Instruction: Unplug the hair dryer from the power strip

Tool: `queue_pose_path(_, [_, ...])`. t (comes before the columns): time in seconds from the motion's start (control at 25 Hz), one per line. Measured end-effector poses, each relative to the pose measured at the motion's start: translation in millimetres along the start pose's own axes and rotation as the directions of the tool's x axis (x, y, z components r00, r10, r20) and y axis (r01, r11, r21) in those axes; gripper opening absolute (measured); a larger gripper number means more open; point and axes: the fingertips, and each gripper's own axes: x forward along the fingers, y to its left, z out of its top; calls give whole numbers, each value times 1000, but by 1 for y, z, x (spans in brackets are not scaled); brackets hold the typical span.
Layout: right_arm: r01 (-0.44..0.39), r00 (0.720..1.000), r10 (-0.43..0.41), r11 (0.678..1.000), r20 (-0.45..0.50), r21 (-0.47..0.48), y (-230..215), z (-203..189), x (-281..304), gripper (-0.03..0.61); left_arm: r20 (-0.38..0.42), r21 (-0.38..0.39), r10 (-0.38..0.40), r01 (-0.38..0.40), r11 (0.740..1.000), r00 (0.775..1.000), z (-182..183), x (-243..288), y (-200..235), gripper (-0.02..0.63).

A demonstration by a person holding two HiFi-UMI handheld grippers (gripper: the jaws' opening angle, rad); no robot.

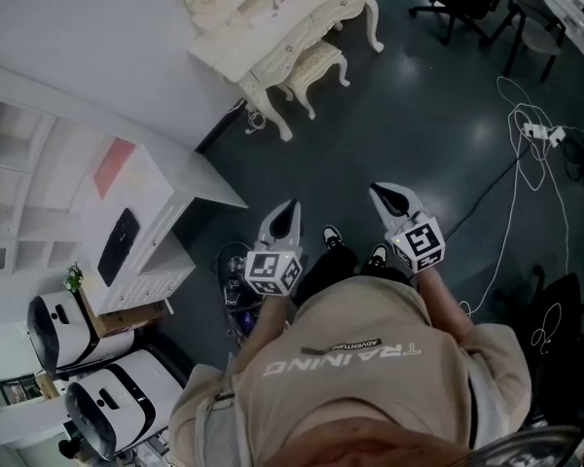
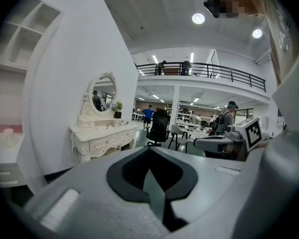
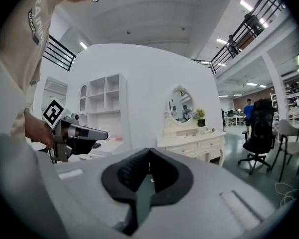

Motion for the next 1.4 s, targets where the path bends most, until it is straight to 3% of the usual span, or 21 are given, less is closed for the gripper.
queue_pose_path(0.28, [-5,1000,4,997,5,71,-5,13,51,5,8,4,-20,20,1000,1000,6,26,42,2])
queue_pose_path(0.72, [47,999,-49,997,24,62,-35,53,149,5,39,25,-123,122,992,992,52,106,120,2])
queue_pose_path(0.96, [85,996,-87,994,19,68,-47,55,204,5,36,61,-174,172,983,984,63,138,162,2])
queue_pose_path(1.16, [72,997,-72,995,-5,70,-51,55,241,5,-5,14,-151,152,988,988,52,162,202,2])
queue_pose_path(1.4, [47,999,-46,997,-18,58,-90,60,268,5,-24,-21,-131,131,991,991,53,207,212,2])
